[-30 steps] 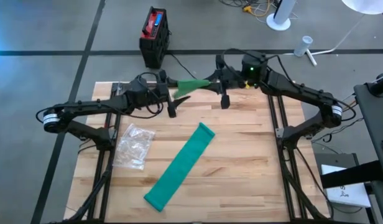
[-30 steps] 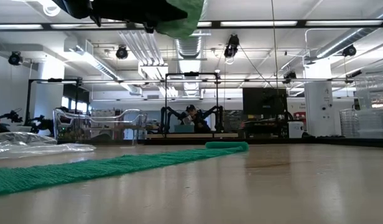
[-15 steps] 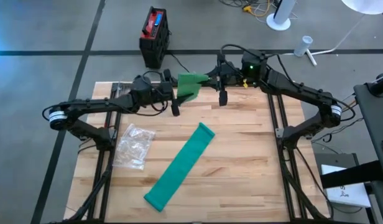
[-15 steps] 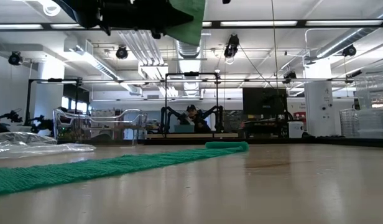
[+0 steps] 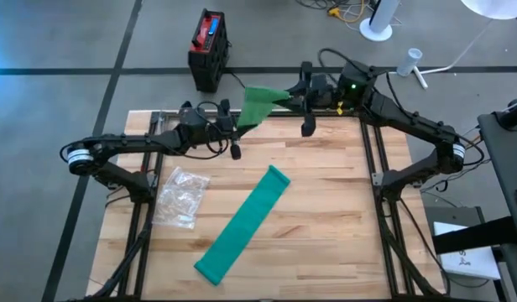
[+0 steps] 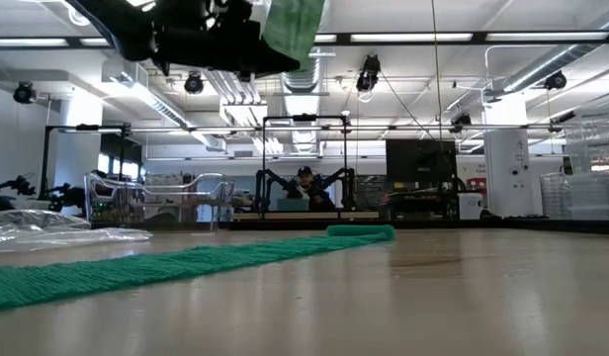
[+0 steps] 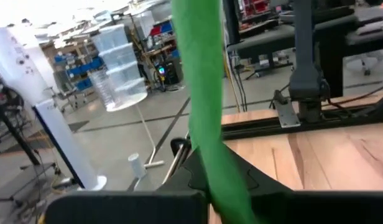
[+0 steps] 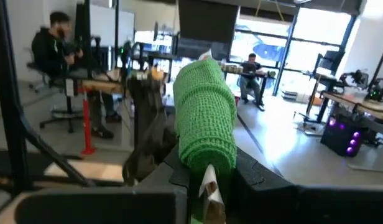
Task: Roll bandage
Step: Roll the green bandage
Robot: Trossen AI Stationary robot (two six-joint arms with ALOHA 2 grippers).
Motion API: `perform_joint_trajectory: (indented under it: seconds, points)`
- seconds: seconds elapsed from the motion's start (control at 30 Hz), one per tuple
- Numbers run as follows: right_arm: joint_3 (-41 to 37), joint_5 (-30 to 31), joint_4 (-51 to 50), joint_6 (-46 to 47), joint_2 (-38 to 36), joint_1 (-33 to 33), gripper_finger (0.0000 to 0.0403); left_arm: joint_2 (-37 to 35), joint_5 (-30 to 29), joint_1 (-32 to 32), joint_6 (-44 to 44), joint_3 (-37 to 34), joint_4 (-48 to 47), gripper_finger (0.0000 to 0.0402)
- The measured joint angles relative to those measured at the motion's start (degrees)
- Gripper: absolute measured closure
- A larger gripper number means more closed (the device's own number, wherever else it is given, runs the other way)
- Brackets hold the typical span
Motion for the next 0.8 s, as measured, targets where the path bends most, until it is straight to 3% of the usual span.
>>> perform_joint_trajectory:
  seconds: [0.2,0.5,0.67,0.8]
  points:
    - [3.0,-0.1,-0.8,7.0,0.0,-2.4,0.0365,-0.1,-0.1,0.0,-2.5,-5.3,7.2,0.0401]
    - [14.6,2.9,-11.1,2.6,-0.4,-6.4,0.0364,0.1,-4.1,-4.0,-7.9,-12.2,9.7,0.0401]
    - [12.6,3.9,-10.9,-0.2,0.6,-5.6,0.0364,-0.5,-4.3,-7.2,-8.4,-13.4,19.3,0.0401]
    - [7.9,4.9,-4.3,-1.4,3.0,-4.7,0.0364,-1.8,-4.6,-8.0,-7.1,-11.5,20.9,0.0401]
